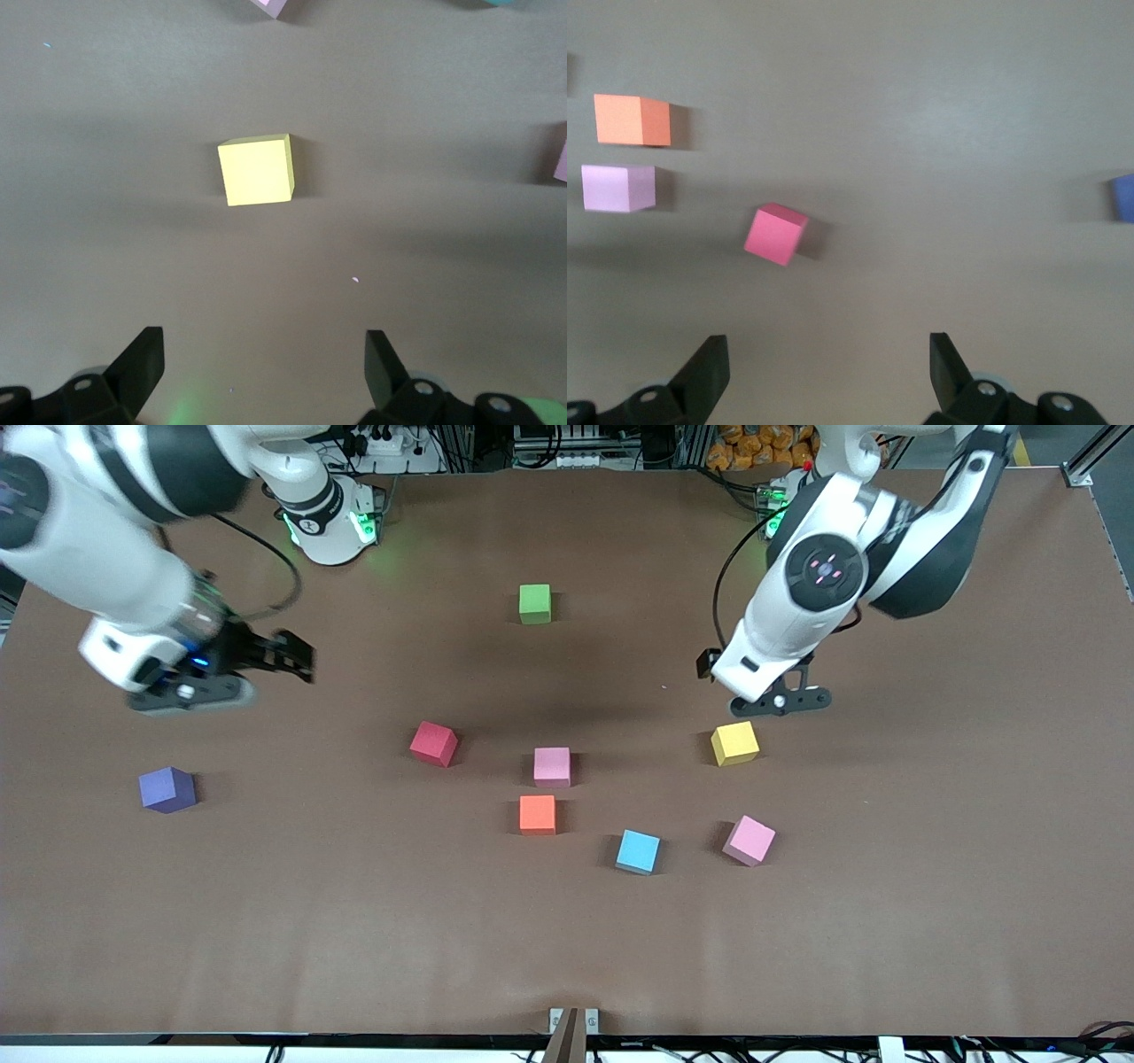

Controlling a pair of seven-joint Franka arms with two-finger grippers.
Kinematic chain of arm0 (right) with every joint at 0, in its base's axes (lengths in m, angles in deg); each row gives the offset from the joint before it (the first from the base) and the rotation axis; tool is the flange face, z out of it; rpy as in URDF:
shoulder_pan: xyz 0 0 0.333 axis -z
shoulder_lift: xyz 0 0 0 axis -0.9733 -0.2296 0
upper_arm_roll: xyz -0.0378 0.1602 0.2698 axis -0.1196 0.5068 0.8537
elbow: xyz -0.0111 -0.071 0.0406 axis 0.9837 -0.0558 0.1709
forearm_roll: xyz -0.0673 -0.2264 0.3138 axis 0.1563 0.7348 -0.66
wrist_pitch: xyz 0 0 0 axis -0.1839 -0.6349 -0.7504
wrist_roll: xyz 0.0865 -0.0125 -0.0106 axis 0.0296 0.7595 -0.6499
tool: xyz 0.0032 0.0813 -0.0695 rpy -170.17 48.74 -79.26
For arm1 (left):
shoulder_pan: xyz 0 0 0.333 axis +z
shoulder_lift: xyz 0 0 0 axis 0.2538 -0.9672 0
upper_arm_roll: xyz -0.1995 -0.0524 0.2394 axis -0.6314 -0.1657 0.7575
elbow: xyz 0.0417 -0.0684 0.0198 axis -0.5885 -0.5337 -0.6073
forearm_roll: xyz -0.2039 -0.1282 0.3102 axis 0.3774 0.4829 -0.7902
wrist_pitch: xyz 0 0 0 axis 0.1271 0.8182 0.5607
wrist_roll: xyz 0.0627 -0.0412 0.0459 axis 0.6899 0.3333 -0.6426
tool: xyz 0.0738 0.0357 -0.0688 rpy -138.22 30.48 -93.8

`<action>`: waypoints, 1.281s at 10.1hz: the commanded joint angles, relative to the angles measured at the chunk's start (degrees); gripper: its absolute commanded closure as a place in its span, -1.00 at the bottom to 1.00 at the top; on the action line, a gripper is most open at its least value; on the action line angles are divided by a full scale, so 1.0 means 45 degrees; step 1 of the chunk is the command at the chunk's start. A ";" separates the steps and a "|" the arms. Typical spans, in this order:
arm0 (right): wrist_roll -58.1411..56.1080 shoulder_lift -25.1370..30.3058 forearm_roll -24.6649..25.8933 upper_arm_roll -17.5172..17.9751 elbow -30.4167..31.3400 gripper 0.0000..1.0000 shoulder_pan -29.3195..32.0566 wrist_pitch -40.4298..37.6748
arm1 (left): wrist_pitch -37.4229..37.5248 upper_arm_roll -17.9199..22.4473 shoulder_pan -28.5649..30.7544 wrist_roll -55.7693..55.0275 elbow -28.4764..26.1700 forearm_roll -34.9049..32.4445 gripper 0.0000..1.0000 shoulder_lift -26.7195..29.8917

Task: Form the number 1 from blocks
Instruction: 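Lower the left gripper to the yellow block while the right gripper moves out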

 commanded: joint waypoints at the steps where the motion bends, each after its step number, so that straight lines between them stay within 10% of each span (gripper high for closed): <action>1: 0.1167 -0.1077 -0.0023 0.0189 0.0536 -1.00 -0.0095 0.1293 | -0.0409 0.0016 0.0194 -0.0375 -0.0215 -0.0350 -1.00 -0.0432; 13: 0.5809 -0.4284 0.0231 0.0169 0.1144 -1.00 -0.2512 0.6234 | -0.8004 0.0094 0.1035 -0.4104 -0.5158 -0.1580 -1.00 -0.0490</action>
